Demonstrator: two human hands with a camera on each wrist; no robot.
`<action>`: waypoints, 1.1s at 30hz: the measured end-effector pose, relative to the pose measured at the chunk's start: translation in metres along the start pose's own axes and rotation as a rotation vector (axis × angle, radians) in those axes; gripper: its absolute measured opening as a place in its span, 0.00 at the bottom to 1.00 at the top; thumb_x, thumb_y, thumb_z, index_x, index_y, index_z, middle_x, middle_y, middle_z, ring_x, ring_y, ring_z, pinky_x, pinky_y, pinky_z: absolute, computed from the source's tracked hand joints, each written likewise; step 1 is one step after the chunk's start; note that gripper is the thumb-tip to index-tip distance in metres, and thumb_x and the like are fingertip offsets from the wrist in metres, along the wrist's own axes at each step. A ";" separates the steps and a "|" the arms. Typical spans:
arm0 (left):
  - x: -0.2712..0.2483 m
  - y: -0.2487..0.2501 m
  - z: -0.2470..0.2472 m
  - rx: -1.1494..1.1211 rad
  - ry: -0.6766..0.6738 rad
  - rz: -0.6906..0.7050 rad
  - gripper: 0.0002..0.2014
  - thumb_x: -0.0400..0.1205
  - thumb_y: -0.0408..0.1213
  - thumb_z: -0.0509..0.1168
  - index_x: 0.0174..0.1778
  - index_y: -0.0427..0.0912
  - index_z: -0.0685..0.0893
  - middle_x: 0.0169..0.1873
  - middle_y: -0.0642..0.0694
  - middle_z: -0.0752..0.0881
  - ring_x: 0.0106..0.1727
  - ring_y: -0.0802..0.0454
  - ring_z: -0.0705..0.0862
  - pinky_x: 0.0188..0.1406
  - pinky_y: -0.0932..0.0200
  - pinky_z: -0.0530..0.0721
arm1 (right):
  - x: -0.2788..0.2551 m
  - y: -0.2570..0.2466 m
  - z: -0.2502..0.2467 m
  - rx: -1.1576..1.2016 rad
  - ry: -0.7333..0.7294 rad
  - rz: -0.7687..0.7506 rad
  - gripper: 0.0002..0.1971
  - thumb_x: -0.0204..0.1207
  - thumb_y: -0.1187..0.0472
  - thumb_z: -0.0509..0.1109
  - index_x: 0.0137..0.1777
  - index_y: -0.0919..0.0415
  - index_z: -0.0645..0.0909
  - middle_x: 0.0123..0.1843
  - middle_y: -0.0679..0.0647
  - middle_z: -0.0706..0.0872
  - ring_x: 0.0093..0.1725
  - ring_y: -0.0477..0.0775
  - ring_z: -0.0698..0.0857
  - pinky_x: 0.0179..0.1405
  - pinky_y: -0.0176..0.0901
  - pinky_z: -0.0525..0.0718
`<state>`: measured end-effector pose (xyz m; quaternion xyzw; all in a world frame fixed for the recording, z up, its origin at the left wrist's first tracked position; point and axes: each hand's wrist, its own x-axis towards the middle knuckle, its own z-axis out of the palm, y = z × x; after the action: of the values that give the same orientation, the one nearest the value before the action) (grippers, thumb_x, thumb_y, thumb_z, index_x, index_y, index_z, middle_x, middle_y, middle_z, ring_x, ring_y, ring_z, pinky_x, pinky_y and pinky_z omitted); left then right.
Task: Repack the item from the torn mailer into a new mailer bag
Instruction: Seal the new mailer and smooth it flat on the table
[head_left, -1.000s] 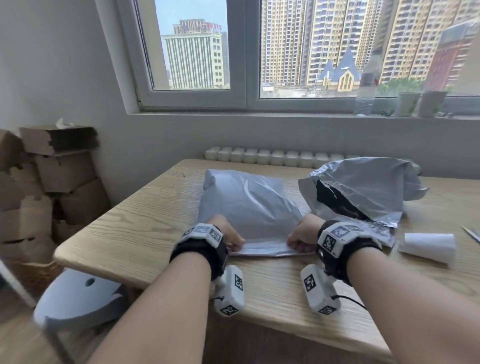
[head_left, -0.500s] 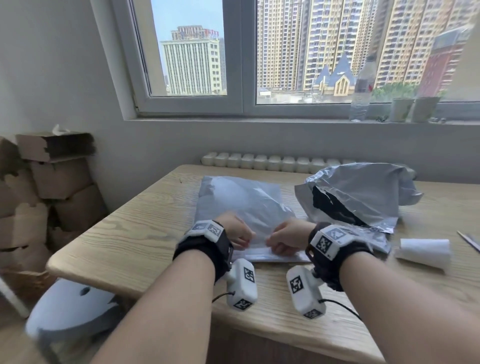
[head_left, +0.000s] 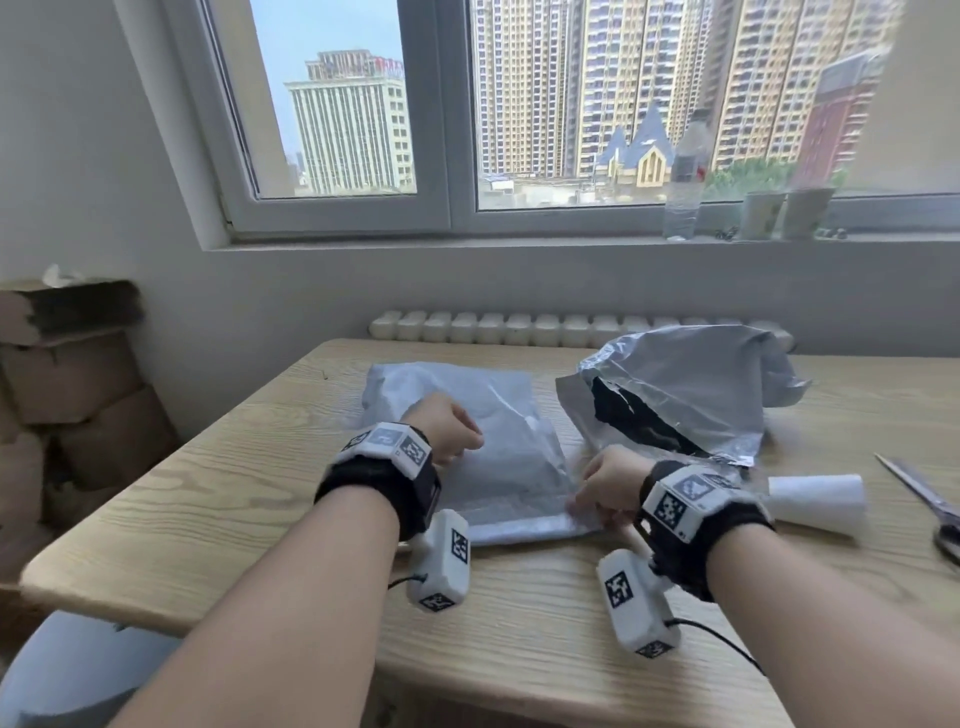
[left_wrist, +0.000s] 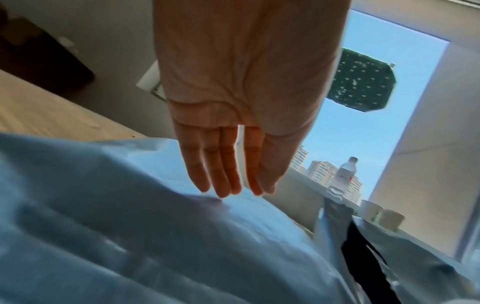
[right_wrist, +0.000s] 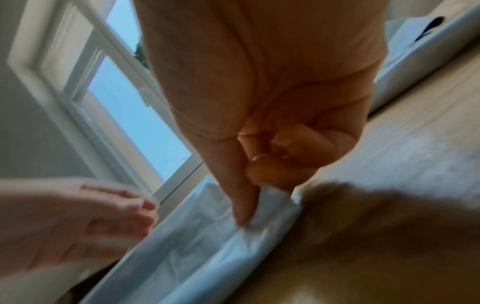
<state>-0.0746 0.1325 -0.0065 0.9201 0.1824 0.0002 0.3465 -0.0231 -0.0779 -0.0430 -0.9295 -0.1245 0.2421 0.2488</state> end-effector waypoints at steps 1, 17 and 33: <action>0.001 0.008 0.002 0.044 0.008 0.050 0.01 0.77 0.36 0.71 0.39 0.44 0.88 0.40 0.44 0.89 0.44 0.49 0.87 0.51 0.56 0.87 | -0.002 -0.004 0.002 -0.015 -0.035 -0.026 0.09 0.69 0.59 0.79 0.34 0.60 0.83 0.25 0.50 0.82 0.24 0.46 0.77 0.20 0.32 0.74; 0.023 0.031 0.025 0.138 -0.037 0.070 0.11 0.76 0.33 0.74 0.53 0.41 0.89 0.45 0.46 0.85 0.49 0.48 0.84 0.54 0.53 0.86 | -0.013 0.030 -0.040 0.287 -0.018 -0.036 0.08 0.77 0.59 0.71 0.40 0.63 0.85 0.34 0.56 0.88 0.28 0.49 0.83 0.28 0.38 0.82; 0.004 0.143 0.102 0.072 -0.188 0.267 0.07 0.79 0.32 0.68 0.35 0.45 0.86 0.33 0.48 0.87 0.33 0.54 0.83 0.30 0.62 0.83 | -0.058 0.151 -0.115 -0.080 0.485 0.364 0.19 0.69 0.53 0.74 0.59 0.59 0.82 0.60 0.57 0.85 0.58 0.58 0.83 0.54 0.45 0.81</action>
<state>-0.0102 -0.0305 0.0062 0.9441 0.0250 -0.0462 0.3255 0.0030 -0.2724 -0.0126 -0.9763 0.0977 0.0488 0.1868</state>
